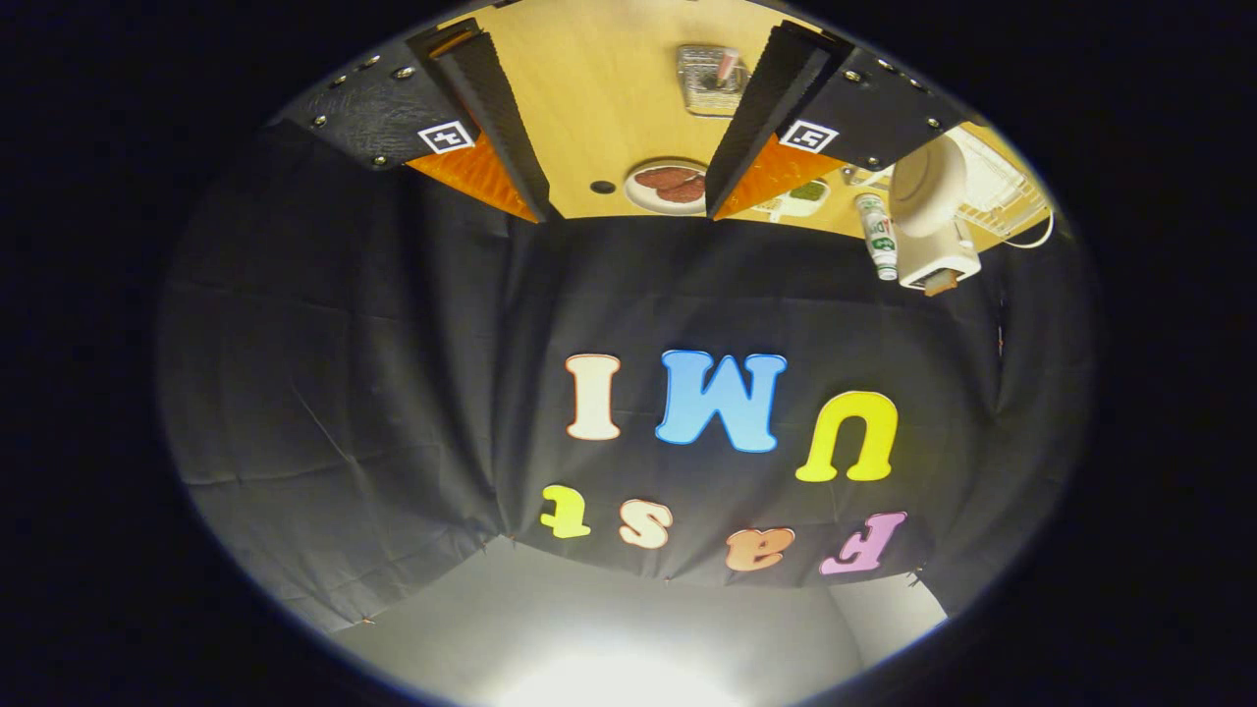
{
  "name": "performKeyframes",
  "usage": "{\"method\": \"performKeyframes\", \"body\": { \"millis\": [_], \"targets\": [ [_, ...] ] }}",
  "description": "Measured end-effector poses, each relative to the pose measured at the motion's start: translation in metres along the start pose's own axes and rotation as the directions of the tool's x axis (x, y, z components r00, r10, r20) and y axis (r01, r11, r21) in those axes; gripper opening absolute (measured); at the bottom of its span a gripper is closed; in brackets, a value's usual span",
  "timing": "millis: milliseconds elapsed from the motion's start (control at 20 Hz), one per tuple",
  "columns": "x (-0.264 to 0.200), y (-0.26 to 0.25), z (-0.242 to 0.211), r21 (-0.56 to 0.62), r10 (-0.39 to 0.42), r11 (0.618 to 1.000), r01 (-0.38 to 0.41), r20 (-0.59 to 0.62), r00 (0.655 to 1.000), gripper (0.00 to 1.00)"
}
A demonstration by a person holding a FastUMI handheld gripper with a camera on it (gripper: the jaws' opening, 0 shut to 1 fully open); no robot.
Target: Take the plate from the dish rack, then take the spoon from the basket and place it into the plate.
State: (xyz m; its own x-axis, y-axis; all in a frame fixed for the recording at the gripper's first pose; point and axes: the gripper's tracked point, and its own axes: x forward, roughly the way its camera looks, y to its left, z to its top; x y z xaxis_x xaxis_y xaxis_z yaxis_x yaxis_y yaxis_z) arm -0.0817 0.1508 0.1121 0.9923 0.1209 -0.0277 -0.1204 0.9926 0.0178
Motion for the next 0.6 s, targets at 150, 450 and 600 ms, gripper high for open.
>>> {"method": "performKeyframes", "body": {
  "millis": [150, 450, 600],
  "targets": [
    [-0.005, 0.053, 0.008, 0.025, 0.074, 0.997, -0.074, -0.011, 0.997, 0.97],
    [-0.001, 0.145, 0.012, -0.005, 0.182, 0.983, -0.183, -0.062, 0.981, 0.97],
    [0.007, 0.187, 0.008, 0.003, 0.212, 0.977, -0.213, -0.099, 0.972, 0.97]
  ]
}}
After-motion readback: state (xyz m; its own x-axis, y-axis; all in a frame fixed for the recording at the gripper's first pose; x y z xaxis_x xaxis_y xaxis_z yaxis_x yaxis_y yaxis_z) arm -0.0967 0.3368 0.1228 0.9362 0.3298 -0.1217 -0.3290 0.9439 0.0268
